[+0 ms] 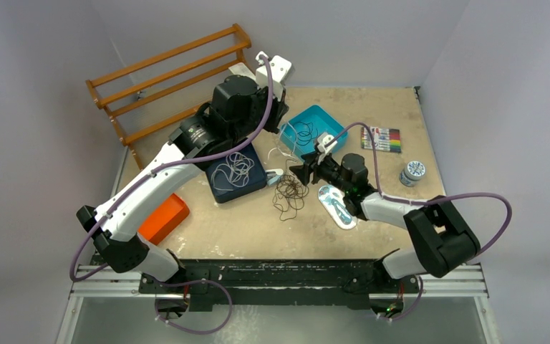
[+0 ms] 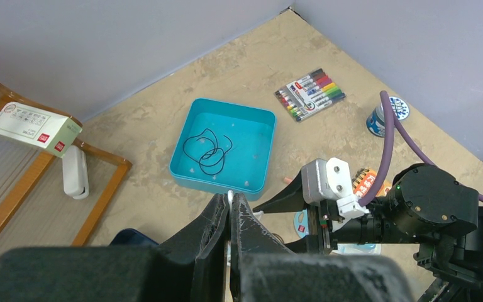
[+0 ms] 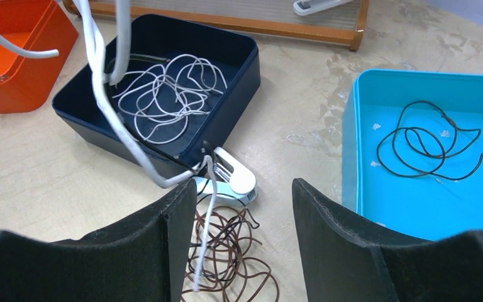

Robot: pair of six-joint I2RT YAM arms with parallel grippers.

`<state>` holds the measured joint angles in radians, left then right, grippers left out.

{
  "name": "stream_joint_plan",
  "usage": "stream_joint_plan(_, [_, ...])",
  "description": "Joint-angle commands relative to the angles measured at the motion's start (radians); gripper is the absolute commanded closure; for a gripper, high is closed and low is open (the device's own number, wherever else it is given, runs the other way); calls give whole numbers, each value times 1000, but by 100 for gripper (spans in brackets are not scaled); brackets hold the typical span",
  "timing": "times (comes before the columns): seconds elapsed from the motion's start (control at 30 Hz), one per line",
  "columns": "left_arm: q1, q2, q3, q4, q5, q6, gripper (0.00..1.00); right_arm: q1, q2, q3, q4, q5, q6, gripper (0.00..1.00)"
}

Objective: Untangle the cables

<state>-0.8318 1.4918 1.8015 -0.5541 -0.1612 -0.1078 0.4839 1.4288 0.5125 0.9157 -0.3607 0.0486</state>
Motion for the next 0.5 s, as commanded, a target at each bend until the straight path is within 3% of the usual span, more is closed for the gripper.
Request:
stream_joint_plan(0.0, [3, -41, 9, 54, -15, 19, 100, -1, -2, 44, 80, -25, -7, 40])
stream_joint_plan(0.47, [4, -44, 13, 59, -32, 20, 100, -2, -47, -55, 125, 65, 79, 46])
